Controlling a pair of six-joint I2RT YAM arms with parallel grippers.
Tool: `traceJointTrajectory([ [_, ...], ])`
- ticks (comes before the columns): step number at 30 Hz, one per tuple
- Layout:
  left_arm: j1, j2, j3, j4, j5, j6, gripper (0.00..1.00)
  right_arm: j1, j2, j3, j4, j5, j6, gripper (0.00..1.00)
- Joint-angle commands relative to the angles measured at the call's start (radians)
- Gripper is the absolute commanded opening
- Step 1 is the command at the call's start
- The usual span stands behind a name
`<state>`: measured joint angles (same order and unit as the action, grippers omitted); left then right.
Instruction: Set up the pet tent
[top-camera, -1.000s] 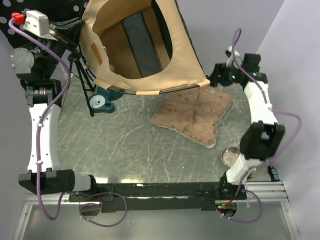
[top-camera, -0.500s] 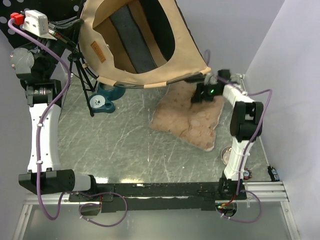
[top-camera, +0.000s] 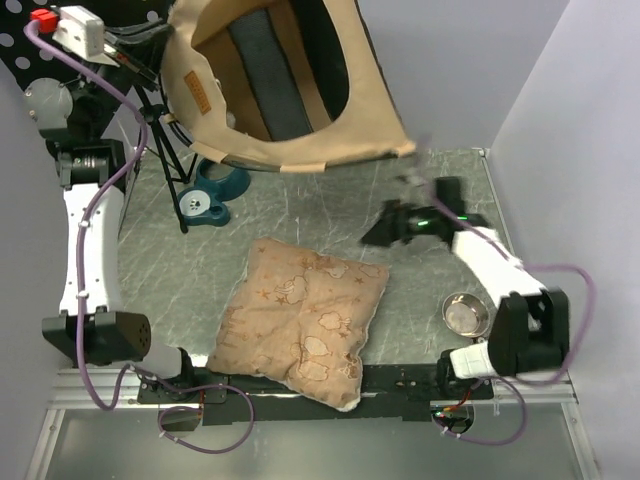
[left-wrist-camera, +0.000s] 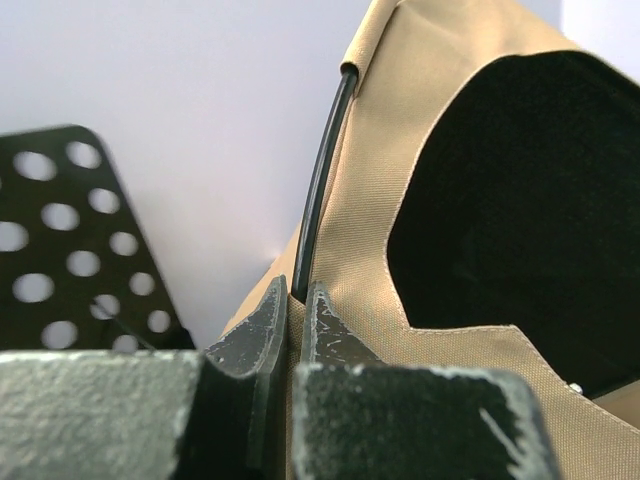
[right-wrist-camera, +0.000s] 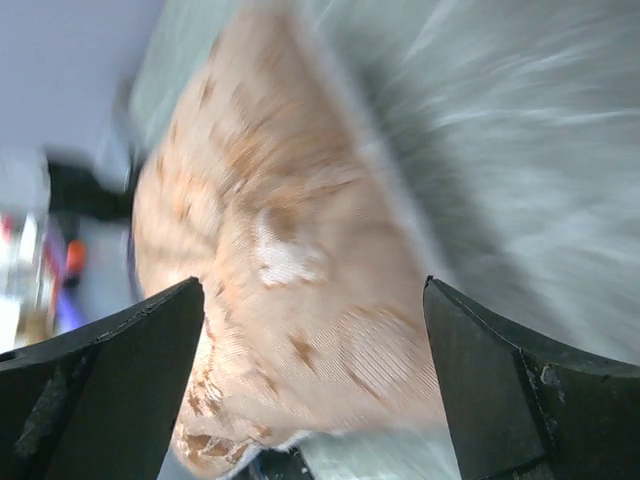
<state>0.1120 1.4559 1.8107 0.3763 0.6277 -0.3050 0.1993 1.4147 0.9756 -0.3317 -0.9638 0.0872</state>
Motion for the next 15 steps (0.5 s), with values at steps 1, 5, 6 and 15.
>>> traceJointTrajectory([
  [1, -0.003, 0.049, 0.053, 0.096, 0.189, 0.038, 0.01, -0.260, -0.196, 0.017, -0.035, -0.078, 0.019, 0.96],
  [5, -0.038, 0.047, 0.059, -0.020, 0.358, 0.274, 0.01, -0.421, -0.308, 0.147, -0.095, -0.072, -0.078, 0.96],
  [6, -0.054, 0.044, 0.067, -0.081, 0.378, 0.379, 0.01, -0.437, -0.341, 0.176, -0.101, -0.055, -0.120, 0.96],
  [15, -0.371, 0.078, 0.167, -0.736, 0.238, 1.307, 0.01, -0.364, -0.500, 0.464, -0.069, 0.016, -0.412, 1.00],
])
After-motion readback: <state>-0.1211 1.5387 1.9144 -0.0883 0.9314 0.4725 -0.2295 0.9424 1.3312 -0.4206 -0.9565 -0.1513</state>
